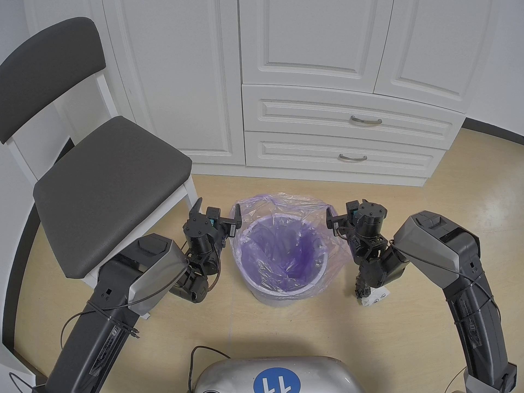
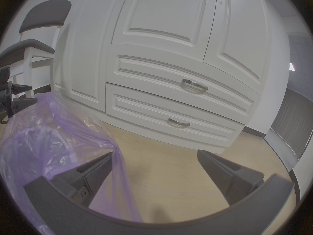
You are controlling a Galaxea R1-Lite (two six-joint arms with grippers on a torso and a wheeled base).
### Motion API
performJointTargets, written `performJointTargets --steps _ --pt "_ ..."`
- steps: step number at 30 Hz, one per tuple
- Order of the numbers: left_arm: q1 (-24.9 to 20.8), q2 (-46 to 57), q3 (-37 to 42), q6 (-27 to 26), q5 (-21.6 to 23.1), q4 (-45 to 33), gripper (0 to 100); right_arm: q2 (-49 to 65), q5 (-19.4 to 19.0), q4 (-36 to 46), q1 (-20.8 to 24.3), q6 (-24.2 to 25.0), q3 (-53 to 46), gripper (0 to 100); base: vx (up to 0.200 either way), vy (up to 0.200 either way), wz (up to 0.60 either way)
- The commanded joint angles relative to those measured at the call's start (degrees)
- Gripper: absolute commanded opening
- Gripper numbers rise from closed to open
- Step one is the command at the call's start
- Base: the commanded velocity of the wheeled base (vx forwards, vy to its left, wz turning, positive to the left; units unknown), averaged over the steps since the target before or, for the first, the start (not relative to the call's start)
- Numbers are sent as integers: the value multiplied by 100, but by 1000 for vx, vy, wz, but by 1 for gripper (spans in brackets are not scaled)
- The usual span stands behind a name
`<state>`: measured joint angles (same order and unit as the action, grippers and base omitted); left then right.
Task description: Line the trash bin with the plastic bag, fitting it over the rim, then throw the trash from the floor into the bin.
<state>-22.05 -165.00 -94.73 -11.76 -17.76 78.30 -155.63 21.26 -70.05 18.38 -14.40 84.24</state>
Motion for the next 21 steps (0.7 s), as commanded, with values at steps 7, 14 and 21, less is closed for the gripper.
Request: performJointTargets --steps 7,14,21 --pt "105 -481 -573 -10 -17 -131 100 -521 10 290 -124 69 594 100 0 0 0" --pt "149 -472 -502 -1 -17 -236 100 -601 10 580 -177 227 761 100 0 0 0" --pt "210 -428 -274 -10 -17 -394 100 -618 45 738 -221 236 778 100 0 0 0"
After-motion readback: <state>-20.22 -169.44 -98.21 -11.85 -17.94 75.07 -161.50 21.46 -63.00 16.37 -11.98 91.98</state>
